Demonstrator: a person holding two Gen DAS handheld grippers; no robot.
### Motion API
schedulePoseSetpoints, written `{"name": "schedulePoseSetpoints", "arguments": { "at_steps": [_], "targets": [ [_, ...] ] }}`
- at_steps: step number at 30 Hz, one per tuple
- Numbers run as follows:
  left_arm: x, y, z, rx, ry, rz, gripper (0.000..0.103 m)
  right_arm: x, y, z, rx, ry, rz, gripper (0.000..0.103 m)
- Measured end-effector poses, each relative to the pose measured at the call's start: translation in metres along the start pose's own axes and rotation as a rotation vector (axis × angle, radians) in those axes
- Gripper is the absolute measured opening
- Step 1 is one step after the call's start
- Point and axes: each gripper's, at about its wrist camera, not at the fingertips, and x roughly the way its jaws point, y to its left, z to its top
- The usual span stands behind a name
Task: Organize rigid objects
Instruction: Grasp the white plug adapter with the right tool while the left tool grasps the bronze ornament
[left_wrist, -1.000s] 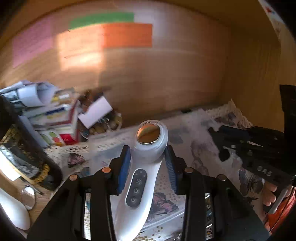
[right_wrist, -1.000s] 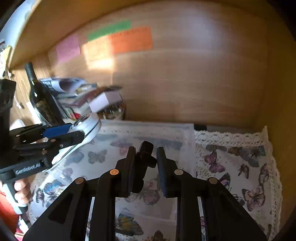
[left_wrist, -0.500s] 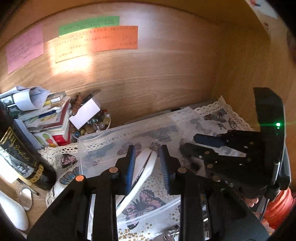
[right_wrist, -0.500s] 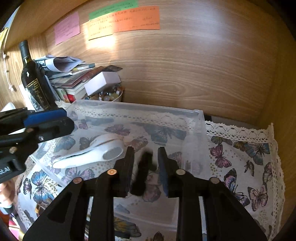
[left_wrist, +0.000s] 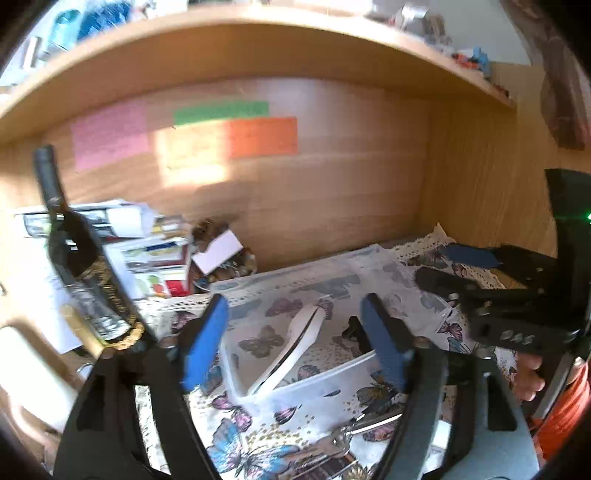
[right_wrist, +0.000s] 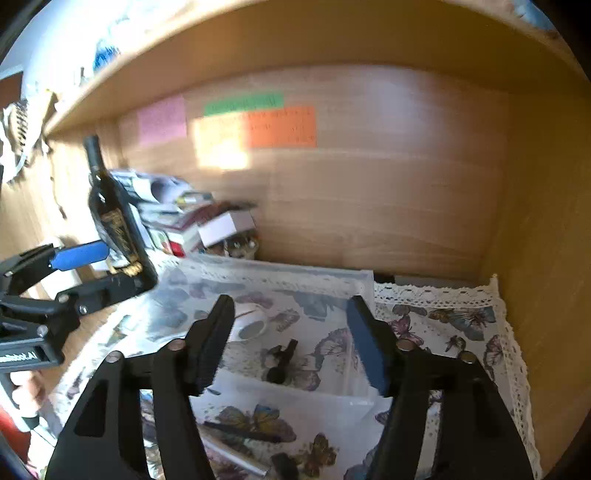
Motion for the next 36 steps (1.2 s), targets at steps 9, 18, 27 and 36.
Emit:
{"name": "schedulePoseSetpoints", "arguments": {
  "at_steps": [9, 18, 27, 36],
  "targets": [
    [-0.041, 0.007, -0.034, -0.010, -0.013, 0.053, 0.099, -0.047, 0.013, -0.021, 0.015, -0.065, 0.004, 0.072],
    [-0.049, -0.002, -0.089, -0.010, 0.054, 0.111, 0.100, -0.046, 0.012, -0.072, 0.069, 0.029, 0.027, 0.072],
    [-0.048, -0.027, -0.130, -0.020, 0.118, 0.049, 0.100, -0.031, 0.016, -0.118, 0.089, 0.160, 0.027, 0.072],
    [-0.034, -0.043, -0.159, -0.068, 0.191, 0.017, 0.100, -0.012, 0.022, -0.132, 0.085, 0.227, 0.062, 0.063]
  ]
}}
